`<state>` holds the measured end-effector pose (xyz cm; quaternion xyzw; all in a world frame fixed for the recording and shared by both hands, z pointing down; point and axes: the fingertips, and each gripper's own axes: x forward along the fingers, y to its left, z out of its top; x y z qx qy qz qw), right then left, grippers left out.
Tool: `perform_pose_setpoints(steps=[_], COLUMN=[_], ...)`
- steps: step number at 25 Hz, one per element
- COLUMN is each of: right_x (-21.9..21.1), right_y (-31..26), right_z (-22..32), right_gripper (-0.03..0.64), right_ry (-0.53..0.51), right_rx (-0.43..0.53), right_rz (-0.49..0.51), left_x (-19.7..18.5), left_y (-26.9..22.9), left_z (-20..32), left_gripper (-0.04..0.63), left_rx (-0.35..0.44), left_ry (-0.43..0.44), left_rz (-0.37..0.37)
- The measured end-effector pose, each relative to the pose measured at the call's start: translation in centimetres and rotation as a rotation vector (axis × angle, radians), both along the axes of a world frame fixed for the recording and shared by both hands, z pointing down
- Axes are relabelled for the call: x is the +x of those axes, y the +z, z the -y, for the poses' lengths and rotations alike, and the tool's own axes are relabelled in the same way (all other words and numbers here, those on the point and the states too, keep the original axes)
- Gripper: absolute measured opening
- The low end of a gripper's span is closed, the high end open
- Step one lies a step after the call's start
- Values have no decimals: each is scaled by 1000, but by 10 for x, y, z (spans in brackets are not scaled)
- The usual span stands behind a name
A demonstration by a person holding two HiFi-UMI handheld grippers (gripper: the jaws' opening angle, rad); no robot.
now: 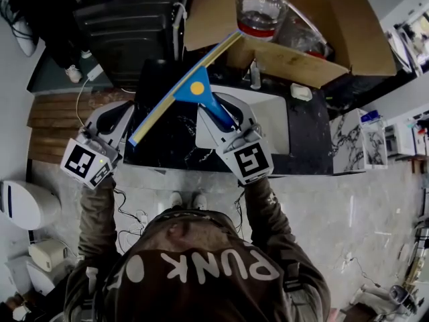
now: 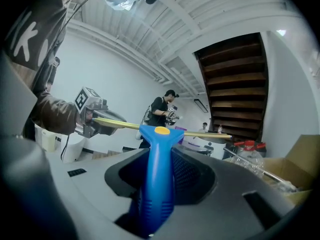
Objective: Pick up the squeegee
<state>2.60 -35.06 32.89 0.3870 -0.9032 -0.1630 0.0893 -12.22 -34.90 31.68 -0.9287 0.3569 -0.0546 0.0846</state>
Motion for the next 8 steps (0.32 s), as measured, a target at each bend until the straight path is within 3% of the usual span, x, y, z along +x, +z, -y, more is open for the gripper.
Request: perform_pose_setpoints(steps=[8], right_x=[3], right_y=[-5], right_z=[-1], right_gripper=[144], right_ry=[-5], right_rx=[26], right_rz=[4], left_x=[4], left_y=[-2], left_z=[-1], left_gripper=[3], left_rx=[0], left_ry=[-6], left_rz=[-9])
